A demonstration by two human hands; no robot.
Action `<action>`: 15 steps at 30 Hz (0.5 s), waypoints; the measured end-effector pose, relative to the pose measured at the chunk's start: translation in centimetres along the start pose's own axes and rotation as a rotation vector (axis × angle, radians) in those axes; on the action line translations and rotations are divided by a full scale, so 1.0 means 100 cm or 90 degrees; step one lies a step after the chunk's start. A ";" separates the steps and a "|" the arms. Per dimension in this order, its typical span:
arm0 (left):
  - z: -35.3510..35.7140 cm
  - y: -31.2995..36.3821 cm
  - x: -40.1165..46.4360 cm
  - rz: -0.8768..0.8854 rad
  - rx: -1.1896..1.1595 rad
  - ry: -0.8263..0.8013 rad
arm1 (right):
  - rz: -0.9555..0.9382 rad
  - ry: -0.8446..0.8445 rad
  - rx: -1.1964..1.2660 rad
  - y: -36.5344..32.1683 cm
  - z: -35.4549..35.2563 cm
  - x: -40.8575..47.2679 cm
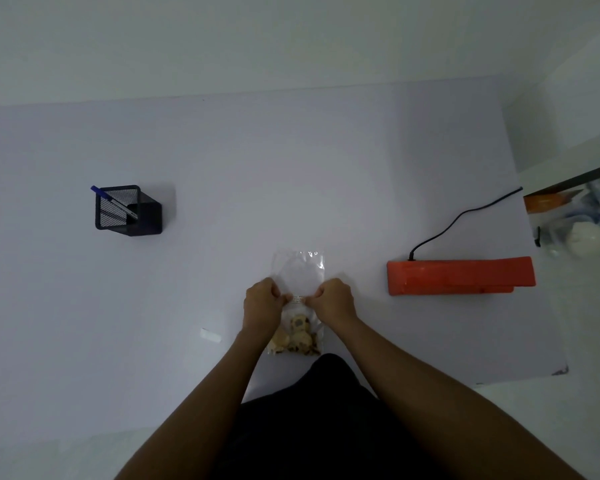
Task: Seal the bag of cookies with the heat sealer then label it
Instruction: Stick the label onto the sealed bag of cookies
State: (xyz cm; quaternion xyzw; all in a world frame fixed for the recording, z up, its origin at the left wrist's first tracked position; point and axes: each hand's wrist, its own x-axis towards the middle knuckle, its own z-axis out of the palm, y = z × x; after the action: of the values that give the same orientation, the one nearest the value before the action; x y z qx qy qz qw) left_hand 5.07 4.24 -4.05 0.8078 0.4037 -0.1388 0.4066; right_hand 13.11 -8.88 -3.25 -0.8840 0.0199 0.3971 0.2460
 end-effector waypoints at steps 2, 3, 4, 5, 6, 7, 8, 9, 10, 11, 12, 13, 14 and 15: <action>-0.004 0.000 0.002 -0.006 -0.003 -0.010 | -0.002 0.002 0.005 0.003 0.000 0.000; -0.005 0.000 0.002 -0.006 -0.001 -0.012 | -0.004 0.004 0.009 0.004 0.001 0.000; -0.005 0.000 0.002 -0.004 0.001 -0.013 | -0.007 0.010 0.016 0.006 0.001 0.000; -0.005 0.000 0.002 -0.002 0.002 -0.012 | -0.014 0.023 0.023 0.008 0.002 -0.001; -0.004 0.000 0.002 0.001 0.003 -0.012 | -0.025 0.041 0.030 0.010 0.003 -0.001; -0.004 0.000 0.002 0.004 0.003 -0.011 | -0.033 0.058 0.040 0.010 0.004 -0.003; -0.003 0.000 0.001 0.008 0.004 -0.010 | -0.038 0.067 0.045 0.010 0.004 -0.005; -0.003 0.000 0.001 0.010 0.004 -0.008 | -0.037 0.067 0.040 0.008 0.005 -0.007; -0.003 0.000 0.001 0.009 0.005 -0.007 | -0.038 0.061 0.026 0.005 0.006 -0.009; -0.004 0.000 0.001 0.006 0.005 -0.007 | -0.040 0.056 0.009 0.003 0.007 -0.010; -0.004 0.000 0.001 0.002 0.003 -0.007 | -0.042 0.054 -0.006 0.002 0.008 -0.010; -0.005 -0.001 0.002 -0.001 0.000 -0.010 | -0.042 0.053 -0.013 0.002 0.009 -0.009; -0.006 -0.002 0.003 -0.002 -0.002 -0.011 | -0.043 0.055 -0.020 0.002 0.008 -0.008; -0.007 -0.003 0.005 -0.004 -0.002 -0.013 | -0.041 0.054 -0.021 0.003 0.007 -0.006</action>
State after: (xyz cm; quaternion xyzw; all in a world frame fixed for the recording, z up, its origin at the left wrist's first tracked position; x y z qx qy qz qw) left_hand 5.07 5.11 -4.02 0.8045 0.4020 -0.1475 0.4116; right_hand 12.15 -8.93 -3.29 -0.9041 -0.0045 0.3516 0.2427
